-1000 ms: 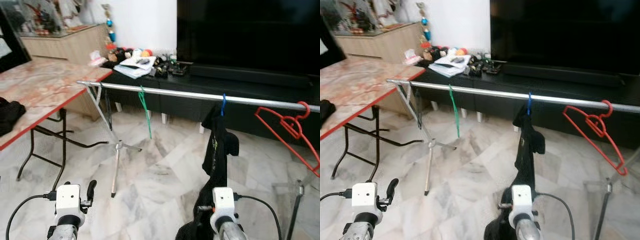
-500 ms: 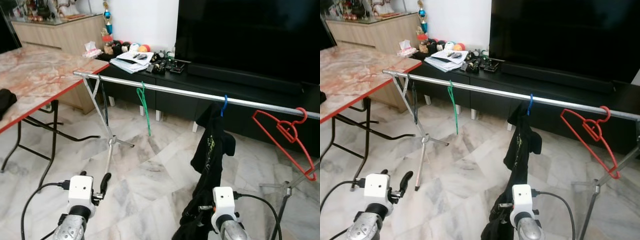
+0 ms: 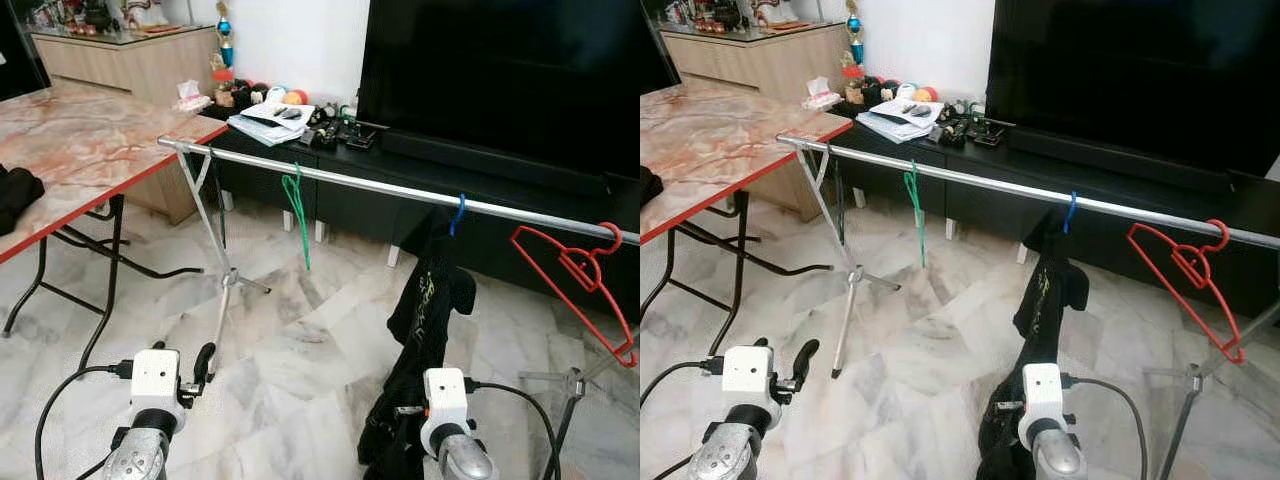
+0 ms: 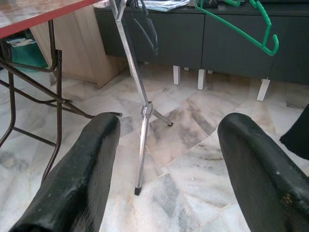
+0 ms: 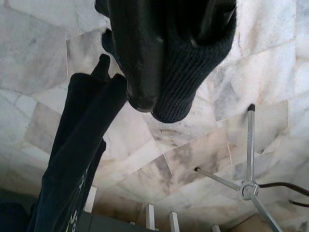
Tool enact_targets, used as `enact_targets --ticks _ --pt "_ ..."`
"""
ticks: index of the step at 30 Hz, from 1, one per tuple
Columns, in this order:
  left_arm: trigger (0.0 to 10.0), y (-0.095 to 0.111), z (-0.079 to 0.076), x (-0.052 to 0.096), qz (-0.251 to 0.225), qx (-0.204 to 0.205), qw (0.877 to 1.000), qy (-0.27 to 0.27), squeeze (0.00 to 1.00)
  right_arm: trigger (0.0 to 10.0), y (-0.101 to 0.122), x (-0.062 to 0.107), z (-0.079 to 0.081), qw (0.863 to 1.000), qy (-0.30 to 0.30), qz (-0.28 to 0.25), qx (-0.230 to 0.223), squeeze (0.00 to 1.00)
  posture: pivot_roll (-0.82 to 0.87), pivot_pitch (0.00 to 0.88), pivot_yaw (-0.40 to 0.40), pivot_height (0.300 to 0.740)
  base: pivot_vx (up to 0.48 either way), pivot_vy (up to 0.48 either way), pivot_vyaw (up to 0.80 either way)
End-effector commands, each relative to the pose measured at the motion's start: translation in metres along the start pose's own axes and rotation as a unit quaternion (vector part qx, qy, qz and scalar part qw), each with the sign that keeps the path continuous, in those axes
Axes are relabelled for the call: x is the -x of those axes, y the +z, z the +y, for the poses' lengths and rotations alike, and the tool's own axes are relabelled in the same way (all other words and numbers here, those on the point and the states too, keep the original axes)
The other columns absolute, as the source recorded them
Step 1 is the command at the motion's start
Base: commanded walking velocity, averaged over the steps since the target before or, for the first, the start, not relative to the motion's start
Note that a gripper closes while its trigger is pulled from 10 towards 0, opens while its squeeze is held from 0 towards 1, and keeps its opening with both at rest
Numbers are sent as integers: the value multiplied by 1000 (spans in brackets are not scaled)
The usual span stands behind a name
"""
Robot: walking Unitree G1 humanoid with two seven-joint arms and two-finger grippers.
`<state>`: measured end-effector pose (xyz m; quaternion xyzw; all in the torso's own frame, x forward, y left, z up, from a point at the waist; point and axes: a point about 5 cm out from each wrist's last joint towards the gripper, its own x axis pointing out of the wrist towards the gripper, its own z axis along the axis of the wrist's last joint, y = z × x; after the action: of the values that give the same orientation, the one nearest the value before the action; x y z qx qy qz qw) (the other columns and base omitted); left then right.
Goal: Hang hanger
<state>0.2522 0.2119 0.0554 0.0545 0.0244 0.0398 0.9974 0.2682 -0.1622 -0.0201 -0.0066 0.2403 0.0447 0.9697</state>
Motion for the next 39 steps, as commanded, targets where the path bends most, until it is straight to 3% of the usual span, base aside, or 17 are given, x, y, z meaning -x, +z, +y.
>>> enact_targets --ticks 1,39 --pt "10000 2 1 -3 1 -2 1000 -1 0 10000 -5 2 -3 1000 -8 5 -4 0 -51 15 3 740 0 0 0" --pt "10000 14 0 -10 -15 -4 1000 -14 0 10000 2 -2 4 1000 -10 -3 -11 0 -29 60 24 740 235 0 0"
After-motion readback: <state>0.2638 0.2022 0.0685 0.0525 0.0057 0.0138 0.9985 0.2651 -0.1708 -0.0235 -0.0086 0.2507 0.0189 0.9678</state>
